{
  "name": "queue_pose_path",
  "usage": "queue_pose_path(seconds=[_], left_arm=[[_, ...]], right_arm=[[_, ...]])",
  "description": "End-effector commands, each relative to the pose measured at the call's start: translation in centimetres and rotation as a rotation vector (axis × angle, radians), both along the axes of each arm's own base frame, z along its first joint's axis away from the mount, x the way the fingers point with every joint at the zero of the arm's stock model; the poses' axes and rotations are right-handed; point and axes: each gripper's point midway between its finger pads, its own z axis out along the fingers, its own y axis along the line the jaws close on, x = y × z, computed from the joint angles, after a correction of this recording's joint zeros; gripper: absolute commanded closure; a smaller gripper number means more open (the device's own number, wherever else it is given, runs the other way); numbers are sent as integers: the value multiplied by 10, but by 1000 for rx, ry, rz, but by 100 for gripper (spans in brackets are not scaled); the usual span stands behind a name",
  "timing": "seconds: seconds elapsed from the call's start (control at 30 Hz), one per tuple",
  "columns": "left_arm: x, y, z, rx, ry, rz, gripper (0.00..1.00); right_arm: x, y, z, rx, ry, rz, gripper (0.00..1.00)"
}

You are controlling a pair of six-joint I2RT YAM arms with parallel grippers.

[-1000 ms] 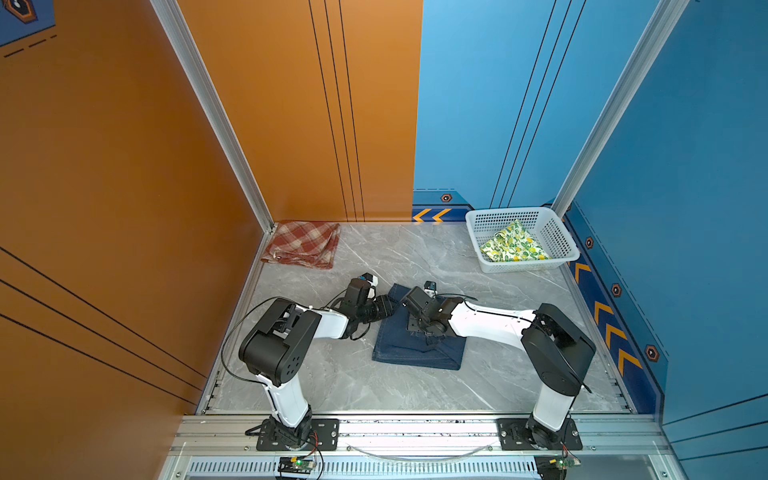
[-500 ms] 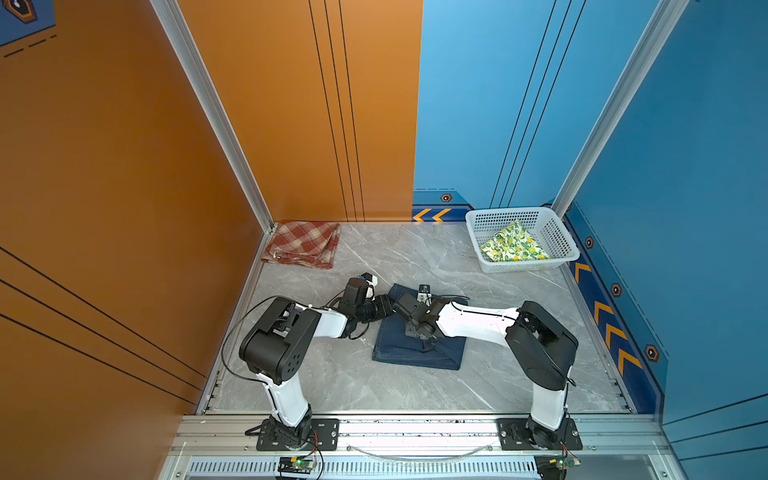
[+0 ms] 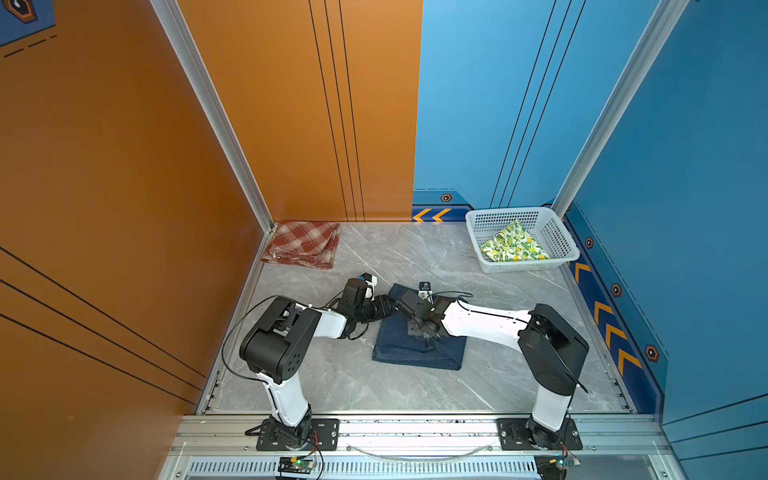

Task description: Fold and stack the skirts

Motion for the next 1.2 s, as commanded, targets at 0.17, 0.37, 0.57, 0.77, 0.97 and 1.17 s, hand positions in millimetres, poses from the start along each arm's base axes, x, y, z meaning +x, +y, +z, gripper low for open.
queue_pose_path(seconds=[0.17, 0.37, 0.57, 0.77, 0.97, 1.17], left_arm=[[-76, 40, -96, 181, 395, 24, 46], [-76, 39, -96, 168, 397, 24, 47], [-77, 40, -98, 162, 403, 22, 47], [-77, 39, -101, 140, 413, 18, 47], [-78, 42, -104, 125, 418, 22, 48], [-78, 42, -105, 121, 419, 23, 48]], right_arm=[[-2, -1, 22, -25, -28, 3, 40], [-6, -14, 17, -101, 3, -6, 37], [-5, -9, -5, -132, 46, -17, 35], [-9, 1, -34, -150, 113, -19, 41], [-21, -15, -40, -173, 126, -47, 90], [-10, -18, -7, -130, 57, -46, 100]])
